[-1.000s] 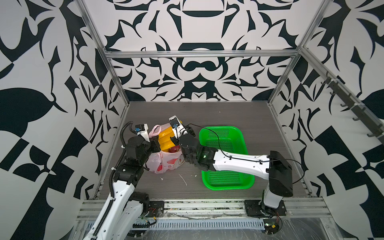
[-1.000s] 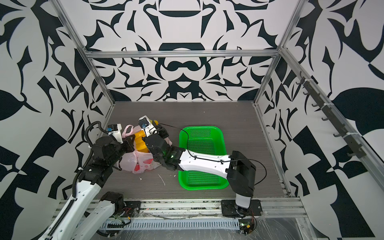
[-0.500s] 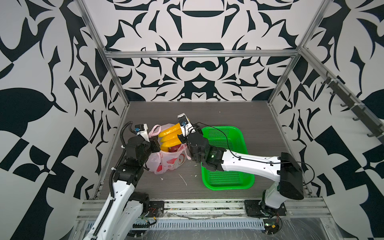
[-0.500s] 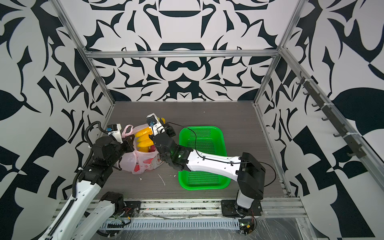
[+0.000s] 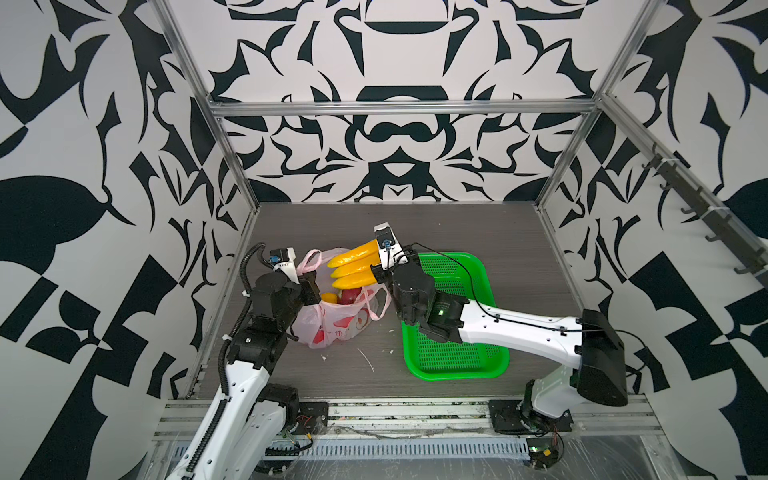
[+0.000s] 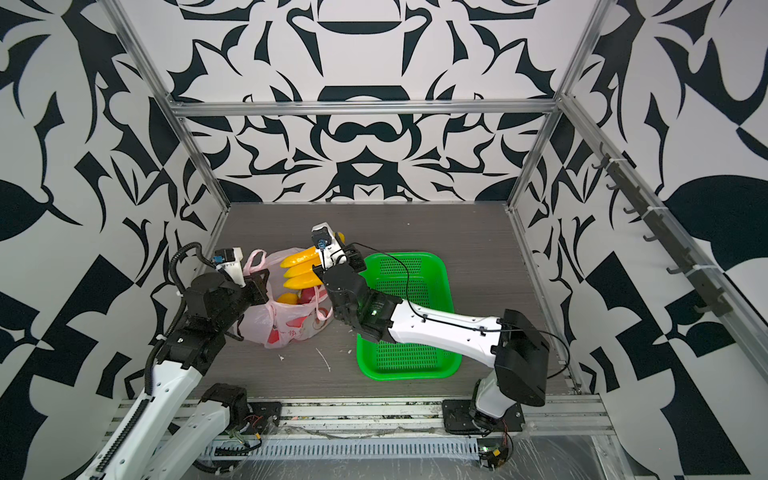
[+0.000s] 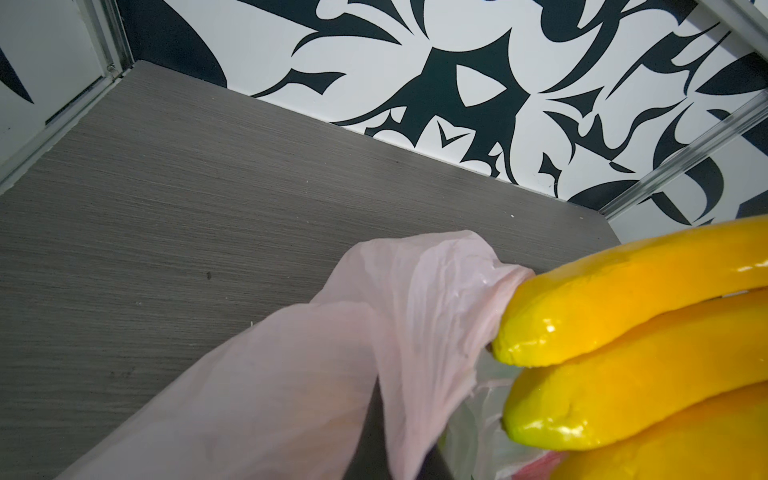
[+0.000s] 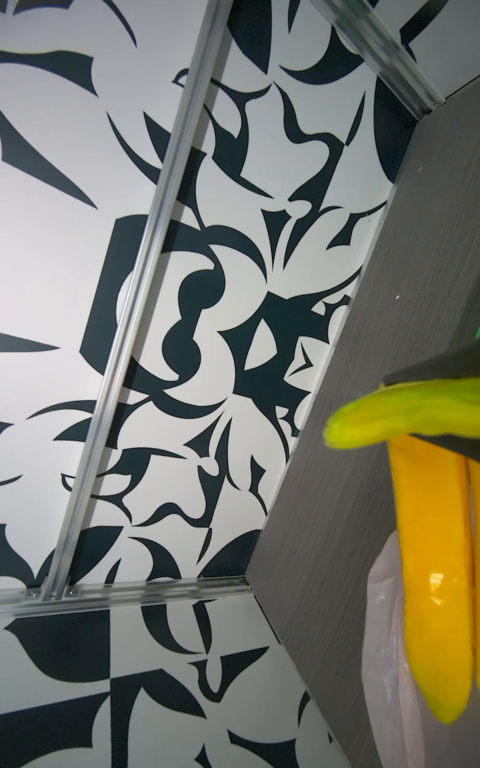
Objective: Untie the knot of the plastic bag and take out the fruit
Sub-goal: 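Lift the banana bunch out of the bag with the right gripper, then carry the bananas over the green basket with the right gripper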
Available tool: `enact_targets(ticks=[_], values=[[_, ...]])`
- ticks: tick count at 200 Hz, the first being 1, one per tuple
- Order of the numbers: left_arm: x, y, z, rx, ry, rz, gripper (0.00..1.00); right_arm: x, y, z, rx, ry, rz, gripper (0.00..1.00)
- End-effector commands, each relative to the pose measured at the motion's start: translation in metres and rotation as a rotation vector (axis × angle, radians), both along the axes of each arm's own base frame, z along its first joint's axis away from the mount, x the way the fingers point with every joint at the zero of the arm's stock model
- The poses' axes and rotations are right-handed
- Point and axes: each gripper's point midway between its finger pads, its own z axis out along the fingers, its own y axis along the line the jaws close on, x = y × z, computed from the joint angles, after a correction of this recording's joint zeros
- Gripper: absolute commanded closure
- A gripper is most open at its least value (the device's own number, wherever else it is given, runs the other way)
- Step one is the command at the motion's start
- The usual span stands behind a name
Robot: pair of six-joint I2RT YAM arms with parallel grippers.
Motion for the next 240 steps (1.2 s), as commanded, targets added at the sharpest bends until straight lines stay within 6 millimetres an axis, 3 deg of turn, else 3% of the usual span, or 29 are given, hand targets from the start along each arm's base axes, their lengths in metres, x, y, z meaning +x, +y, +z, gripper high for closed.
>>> enact_targets(ticks=[1,89,172,240], values=[[-0.001,0.001,-0.002,0.008,0.000,-0.003,1.00,0.000,-0.028,0.024,0.100,-0.016,-0.048,1.00],[-0.006,-0.004,0.009,0.008,-0.016,-0.038,1.00,0.002,-0.092,0.005,0.121,0.055,-0.145,1.00],[-0.011,-0.007,0.005,0.002,-0.008,-0.060,1.00,0.003,-0.155,-0.012,0.118,0.098,-0.252,1.00],[-0.011,-0.009,0.002,0.004,0.005,-0.074,1.00,0.012,-0.182,-0.045,0.117,0.156,-0.307,1.00]])
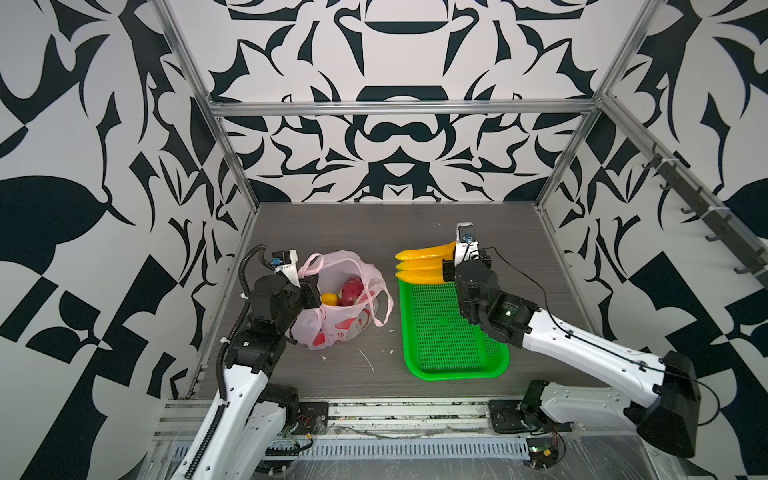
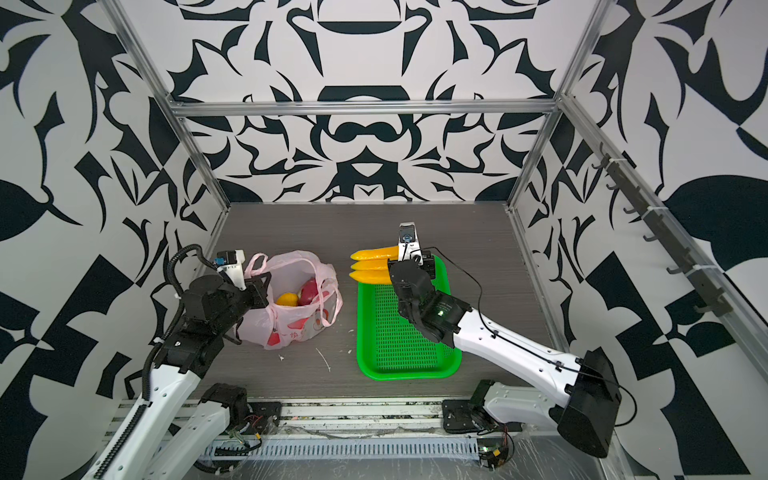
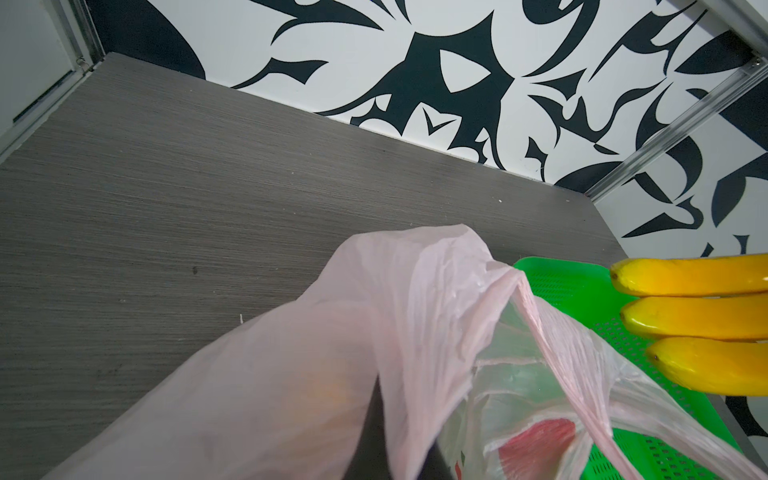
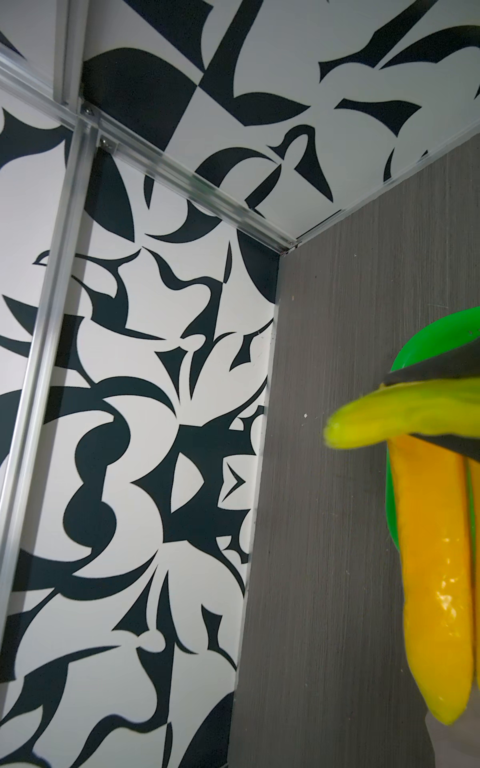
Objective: Untie the knot of the plastic bag and take out the fruit
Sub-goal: 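Carry the bananas over the green basket with the right gripper, then lower the bananas into the basket and open the right gripper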
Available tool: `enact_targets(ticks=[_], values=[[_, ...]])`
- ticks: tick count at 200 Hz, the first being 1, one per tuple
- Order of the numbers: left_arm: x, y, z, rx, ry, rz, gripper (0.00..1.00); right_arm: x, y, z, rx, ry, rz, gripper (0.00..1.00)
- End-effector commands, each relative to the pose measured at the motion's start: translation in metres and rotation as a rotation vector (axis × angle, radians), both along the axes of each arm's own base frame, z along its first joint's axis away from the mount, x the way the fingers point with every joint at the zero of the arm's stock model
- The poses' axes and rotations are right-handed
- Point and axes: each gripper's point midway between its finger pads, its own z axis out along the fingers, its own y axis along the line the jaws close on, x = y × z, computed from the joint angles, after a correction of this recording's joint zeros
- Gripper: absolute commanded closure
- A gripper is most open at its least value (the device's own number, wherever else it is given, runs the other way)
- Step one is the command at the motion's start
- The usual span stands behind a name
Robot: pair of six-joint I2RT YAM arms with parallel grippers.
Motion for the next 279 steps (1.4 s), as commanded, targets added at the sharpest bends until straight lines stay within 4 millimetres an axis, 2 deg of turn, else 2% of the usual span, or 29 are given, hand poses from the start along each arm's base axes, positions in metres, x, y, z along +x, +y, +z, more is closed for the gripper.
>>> enact_targets(ticks=[1,113,209,279], values=[[-0.002,-0.001,0.003,-0.001,-0.004,-0.013,1.00,0.001,-0.009,0.002,0.058,-0.009,-0.019,1.00],[-0.009,-0.001,0.012,-0.002,-0.031,-0.025,1.00,0.018,-0.029,-0.054,0.074,0.096,-0.067,1.00],[-0.009,-0.005,0.016,-0.016,-0.031,-0.041,1.00,0.028,-0.045,-0.088,0.076,0.163,-0.107,1.00],[-0.009,-0.005,0.014,-0.013,-0.027,-0.043,1.00,0.038,-0.045,-0.112,0.083,0.203,-0.106,1.00]])
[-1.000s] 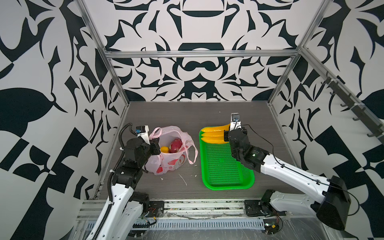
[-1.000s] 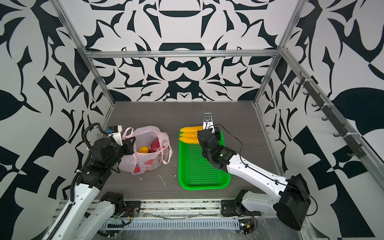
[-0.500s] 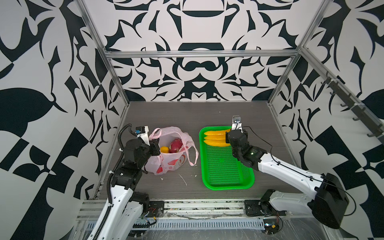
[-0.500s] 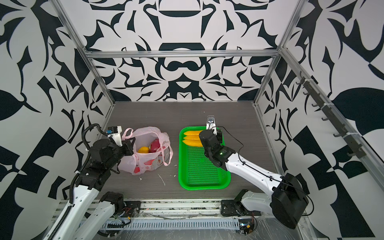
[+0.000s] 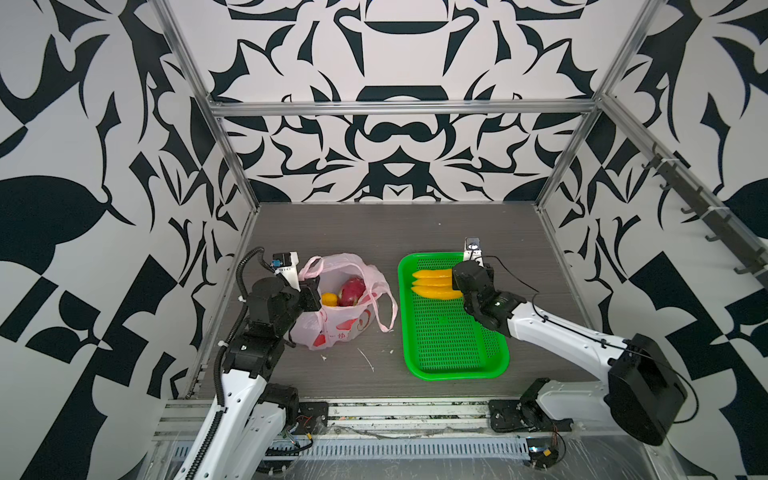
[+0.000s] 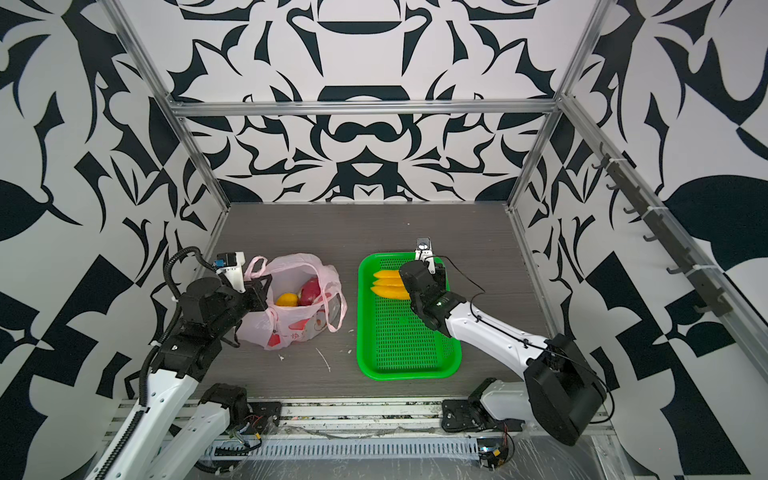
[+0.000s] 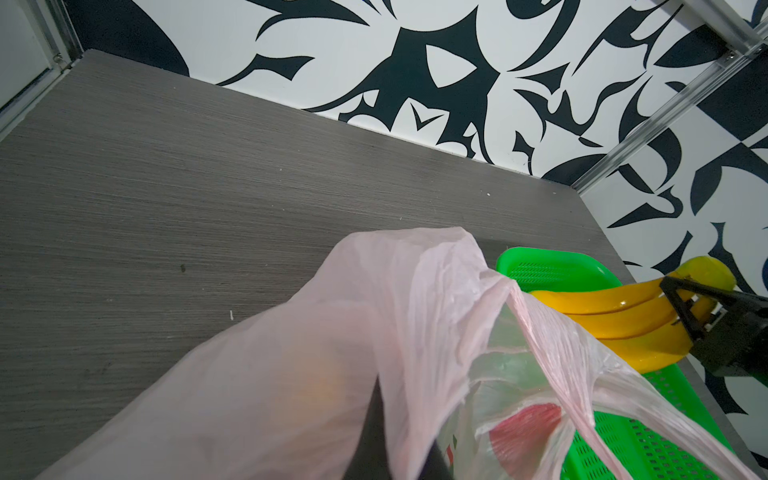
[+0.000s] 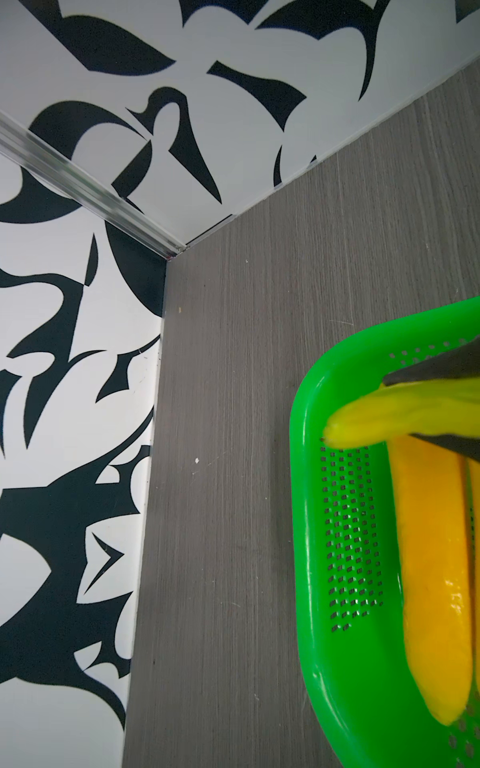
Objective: Untie the knot of the plastic bag and take out the fruit
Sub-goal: 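Lower the bananas into the basket and open the right gripper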
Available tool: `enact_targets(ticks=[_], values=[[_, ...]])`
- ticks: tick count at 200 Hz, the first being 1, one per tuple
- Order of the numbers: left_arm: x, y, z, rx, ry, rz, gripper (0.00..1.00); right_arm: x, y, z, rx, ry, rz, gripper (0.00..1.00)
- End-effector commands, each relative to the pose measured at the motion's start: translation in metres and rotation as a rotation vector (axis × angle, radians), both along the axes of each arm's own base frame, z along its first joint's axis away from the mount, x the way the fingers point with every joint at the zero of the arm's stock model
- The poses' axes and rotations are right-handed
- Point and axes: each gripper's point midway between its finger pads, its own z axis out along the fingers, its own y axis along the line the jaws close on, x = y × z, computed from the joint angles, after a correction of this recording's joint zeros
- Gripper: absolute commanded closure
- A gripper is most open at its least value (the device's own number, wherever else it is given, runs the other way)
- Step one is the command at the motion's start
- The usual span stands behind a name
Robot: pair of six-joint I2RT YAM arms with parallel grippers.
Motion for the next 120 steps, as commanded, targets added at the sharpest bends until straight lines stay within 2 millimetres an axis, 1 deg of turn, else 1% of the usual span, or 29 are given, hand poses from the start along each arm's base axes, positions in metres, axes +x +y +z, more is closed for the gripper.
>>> enact_targets(ticks=[1,56,120], values=[[-0.001,-0.001,0.011,-0.008,-0.023,-0.010,1.00,0.007,0.003,0.010,0.070,-0.053,-0.008,1.00],[-0.001,-0.001,0.012,-0.002,-0.028,-0.008,1.00,0.016,0.008,-0.004,0.078,-0.020,0.005,1.00],[0.000,-0.001,0.011,0.001,-0.025,-0.009,1.00,0.024,0.007,-0.016,0.087,0.008,0.007,1.00]])
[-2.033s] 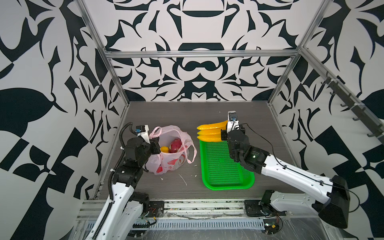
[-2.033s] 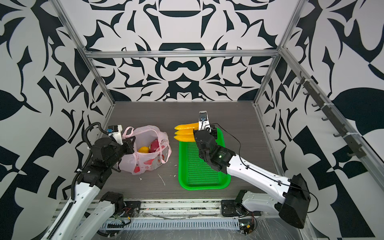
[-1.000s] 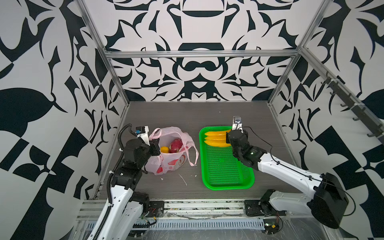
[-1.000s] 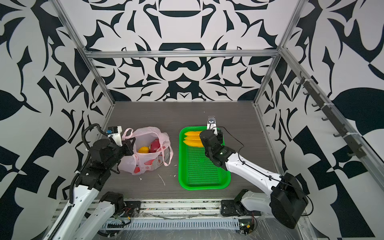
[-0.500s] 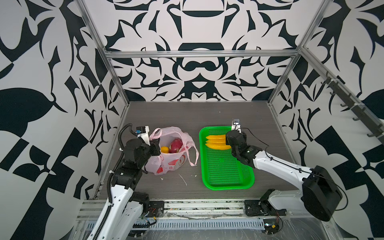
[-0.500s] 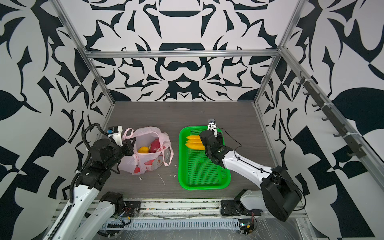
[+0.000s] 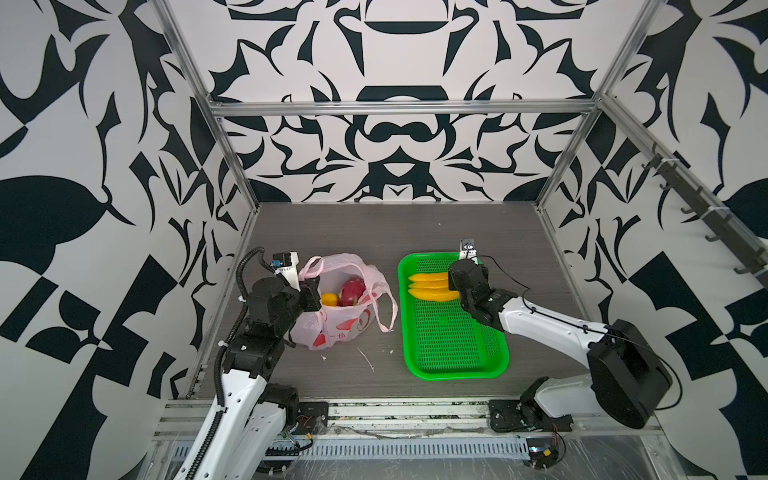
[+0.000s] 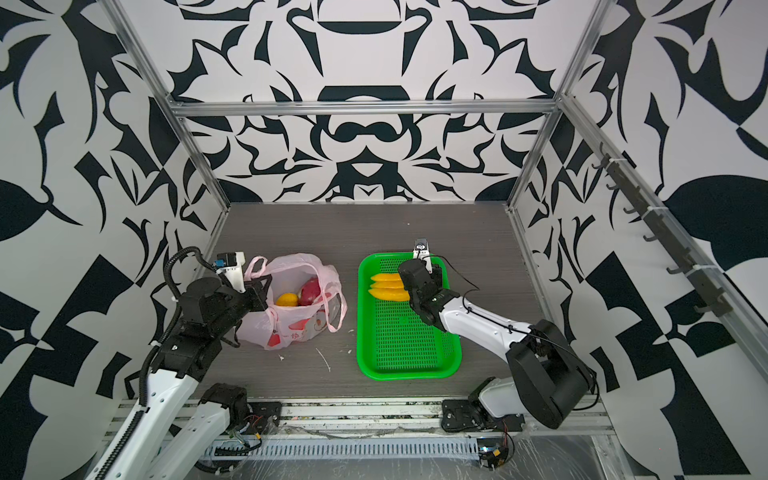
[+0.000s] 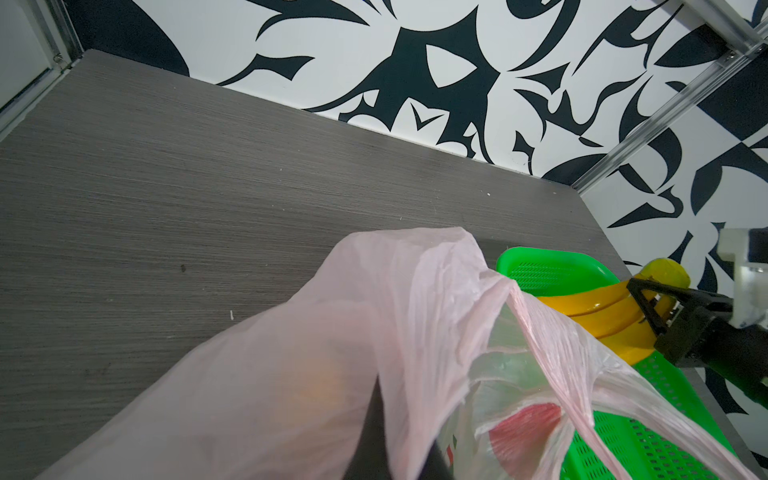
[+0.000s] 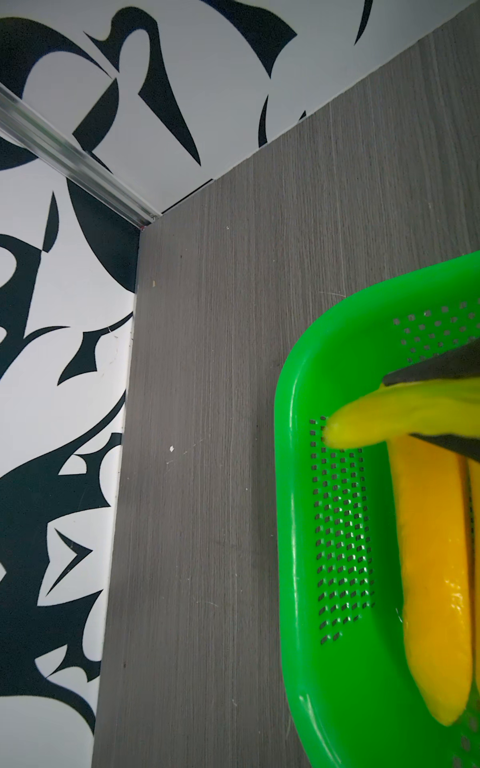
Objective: Untie the knot of the plastic bag and take out the fruit
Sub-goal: 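Lower the bananas into the basket and open the right gripper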
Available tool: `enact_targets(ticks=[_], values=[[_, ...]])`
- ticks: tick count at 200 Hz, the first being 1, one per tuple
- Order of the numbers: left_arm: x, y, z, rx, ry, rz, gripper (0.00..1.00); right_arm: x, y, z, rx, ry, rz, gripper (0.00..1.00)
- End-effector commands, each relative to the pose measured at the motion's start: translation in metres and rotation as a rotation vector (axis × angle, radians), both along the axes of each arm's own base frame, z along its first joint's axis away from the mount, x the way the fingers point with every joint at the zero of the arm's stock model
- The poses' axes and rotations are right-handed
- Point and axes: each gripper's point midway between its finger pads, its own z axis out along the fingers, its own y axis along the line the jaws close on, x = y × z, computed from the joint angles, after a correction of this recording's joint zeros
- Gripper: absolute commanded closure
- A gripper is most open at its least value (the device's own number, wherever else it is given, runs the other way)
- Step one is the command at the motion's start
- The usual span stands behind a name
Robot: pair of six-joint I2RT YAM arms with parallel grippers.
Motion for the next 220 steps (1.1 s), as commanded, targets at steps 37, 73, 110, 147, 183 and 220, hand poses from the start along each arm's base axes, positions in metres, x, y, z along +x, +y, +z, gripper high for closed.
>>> enact_targets(ticks=[37,73,110,147,183,220], values=[[0.000,-0.001,0.010,0.000,-0.022,-0.010,1.00,0.015,0.004,0.009,0.064,-0.039,-0.007,1.00],[0.000,0.000,0.010,0.004,-0.022,-0.006,1.00,0.020,0.005,0.006,0.068,-0.036,-0.010,1.00],[0.000,0.000,0.010,0.006,-0.022,-0.006,1.00,0.024,0.005,0.002,0.070,-0.033,-0.017,1.00],[0.000,0.000,0.009,0.006,-0.019,-0.004,1.00,0.027,0.006,-0.001,0.075,-0.034,-0.018,1.00],[0.000,0.000,0.009,0.008,-0.019,-0.005,1.00,0.029,0.008,-0.004,0.071,-0.031,-0.010,1.00],[-0.001,0.001,0.008,0.010,-0.018,-0.004,1.00,0.031,0.009,-0.004,0.067,-0.039,-0.006,1.00]])
